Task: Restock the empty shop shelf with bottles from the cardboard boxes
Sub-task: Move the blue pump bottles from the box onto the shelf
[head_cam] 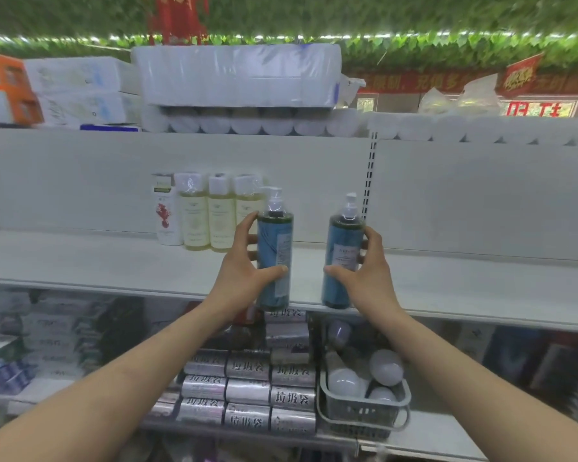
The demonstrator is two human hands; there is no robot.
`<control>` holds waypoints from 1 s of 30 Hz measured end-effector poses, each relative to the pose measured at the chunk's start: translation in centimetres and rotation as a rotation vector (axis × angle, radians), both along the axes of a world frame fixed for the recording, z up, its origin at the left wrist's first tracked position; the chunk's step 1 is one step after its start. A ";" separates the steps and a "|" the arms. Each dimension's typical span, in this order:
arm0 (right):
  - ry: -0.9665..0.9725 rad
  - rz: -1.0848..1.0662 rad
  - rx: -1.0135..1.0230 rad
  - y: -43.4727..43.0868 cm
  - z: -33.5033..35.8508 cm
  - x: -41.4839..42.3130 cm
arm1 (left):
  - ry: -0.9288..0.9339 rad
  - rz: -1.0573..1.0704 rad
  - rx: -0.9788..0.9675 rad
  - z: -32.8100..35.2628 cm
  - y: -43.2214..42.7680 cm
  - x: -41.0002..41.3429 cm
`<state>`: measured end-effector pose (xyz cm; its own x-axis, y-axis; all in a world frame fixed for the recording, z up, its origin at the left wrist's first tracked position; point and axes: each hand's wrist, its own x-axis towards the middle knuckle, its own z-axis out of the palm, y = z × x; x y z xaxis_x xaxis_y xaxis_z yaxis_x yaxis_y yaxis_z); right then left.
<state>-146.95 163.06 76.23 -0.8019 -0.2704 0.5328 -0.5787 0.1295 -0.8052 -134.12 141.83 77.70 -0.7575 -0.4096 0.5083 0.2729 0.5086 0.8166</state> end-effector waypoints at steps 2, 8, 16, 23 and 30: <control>0.013 -0.003 0.025 -0.2 -0.1 -0.7 | 0.000 -0.009 0.000 -0.1 0.0 -1.0; -0.051 0.008 0.101 0.0 -0.9 -1.6 | -0.001 -0.047 -0.023 0.4 -0.5 -3.5; -0.146 -0.007 0.183 0.4 -2.2 -4.0 | -0.004 -0.096 -0.036 1.3 -1.0 -6.5; -0.148 -0.140 0.179 0.0 -1.7 -8.7 | -0.014 -0.138 0.009 0.8 -0.6 -9.0; -0.172 -0.203 0.159 -0.6 -0.8 -13.8 | -0.042 -0.115 0.023 0.2 -0.1 -11.0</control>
<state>-160.75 162.47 75.39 -0.9228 -0.1650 0.3482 -0.3850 0.3608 -0.8495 -145.13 141.69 77.93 -0.8206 -0.3305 0.4663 0.2934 0.4567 0.8399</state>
